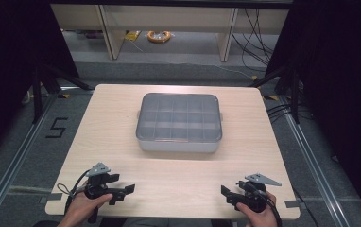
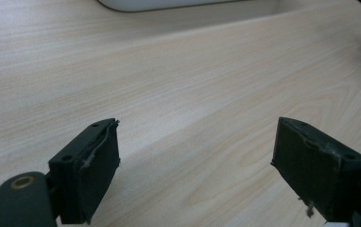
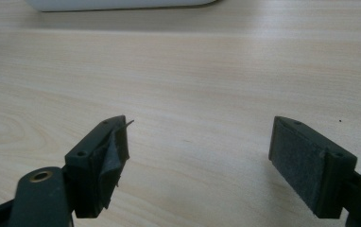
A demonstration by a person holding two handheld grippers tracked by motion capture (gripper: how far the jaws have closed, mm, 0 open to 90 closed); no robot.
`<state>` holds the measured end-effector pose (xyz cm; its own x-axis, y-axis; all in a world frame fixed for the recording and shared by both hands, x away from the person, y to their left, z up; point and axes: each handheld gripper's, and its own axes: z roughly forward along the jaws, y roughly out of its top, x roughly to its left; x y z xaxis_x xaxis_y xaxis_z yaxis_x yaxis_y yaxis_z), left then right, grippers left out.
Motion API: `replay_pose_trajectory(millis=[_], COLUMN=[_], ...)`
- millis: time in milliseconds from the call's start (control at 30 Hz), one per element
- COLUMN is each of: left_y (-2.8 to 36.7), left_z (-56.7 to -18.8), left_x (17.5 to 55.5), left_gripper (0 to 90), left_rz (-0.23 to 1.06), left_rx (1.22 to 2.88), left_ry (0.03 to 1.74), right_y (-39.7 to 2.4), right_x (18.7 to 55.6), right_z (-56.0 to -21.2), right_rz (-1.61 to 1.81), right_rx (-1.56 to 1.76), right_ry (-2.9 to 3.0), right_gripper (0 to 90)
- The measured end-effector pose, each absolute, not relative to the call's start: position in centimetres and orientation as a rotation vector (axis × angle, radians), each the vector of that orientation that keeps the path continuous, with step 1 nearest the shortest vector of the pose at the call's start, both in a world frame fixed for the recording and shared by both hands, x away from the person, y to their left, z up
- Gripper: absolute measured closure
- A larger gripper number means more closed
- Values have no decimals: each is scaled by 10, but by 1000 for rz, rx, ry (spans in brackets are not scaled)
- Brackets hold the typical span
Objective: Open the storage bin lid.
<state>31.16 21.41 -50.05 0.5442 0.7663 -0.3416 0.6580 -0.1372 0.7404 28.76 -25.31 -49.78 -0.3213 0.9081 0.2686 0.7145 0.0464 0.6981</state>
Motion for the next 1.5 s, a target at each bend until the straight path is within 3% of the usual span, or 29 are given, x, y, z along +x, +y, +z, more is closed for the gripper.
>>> replay_pose_trajectory(millis=[1500], left_y=[219], left_z=[-500], left_x=[329], left_gripper=[146], left_rz=[162], left_rx=[1773], left_ry=[1230], right_y=[-253], right_x=[296], right_z=[-498], right_rz=[1171], right_rx=[1584], right_ry=[2102], right_gripper=[212])
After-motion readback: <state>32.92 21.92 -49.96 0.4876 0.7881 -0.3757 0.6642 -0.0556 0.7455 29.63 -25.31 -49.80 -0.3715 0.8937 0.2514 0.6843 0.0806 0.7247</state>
